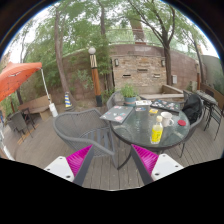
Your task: Pour water
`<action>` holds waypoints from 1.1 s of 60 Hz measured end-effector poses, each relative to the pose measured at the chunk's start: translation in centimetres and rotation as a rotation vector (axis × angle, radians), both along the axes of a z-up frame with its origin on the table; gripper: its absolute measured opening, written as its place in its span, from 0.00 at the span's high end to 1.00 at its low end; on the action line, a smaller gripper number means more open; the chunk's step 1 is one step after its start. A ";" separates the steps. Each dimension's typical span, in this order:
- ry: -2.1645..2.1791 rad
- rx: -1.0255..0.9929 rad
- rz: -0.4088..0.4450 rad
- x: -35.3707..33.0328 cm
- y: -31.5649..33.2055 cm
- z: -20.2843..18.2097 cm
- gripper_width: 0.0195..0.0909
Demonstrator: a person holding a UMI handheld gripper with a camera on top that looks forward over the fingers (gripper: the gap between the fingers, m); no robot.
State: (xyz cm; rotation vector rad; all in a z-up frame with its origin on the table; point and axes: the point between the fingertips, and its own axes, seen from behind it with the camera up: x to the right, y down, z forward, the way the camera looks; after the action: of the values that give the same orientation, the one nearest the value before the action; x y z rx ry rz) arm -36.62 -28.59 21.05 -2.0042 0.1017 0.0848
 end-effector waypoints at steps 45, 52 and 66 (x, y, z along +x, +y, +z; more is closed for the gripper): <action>-0.131 0.091 -0.298 13.4 7.9 -7.6 0.10; -0.153 0.128 -0.318 18.2 14.4 -10.6 0.09; -0.138 0.268 -0.322 25.5 22.7 -14.2 0.10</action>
State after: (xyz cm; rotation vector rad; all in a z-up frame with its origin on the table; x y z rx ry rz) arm -11.08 -5.92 6.81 -1.6985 0.3070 -0.2342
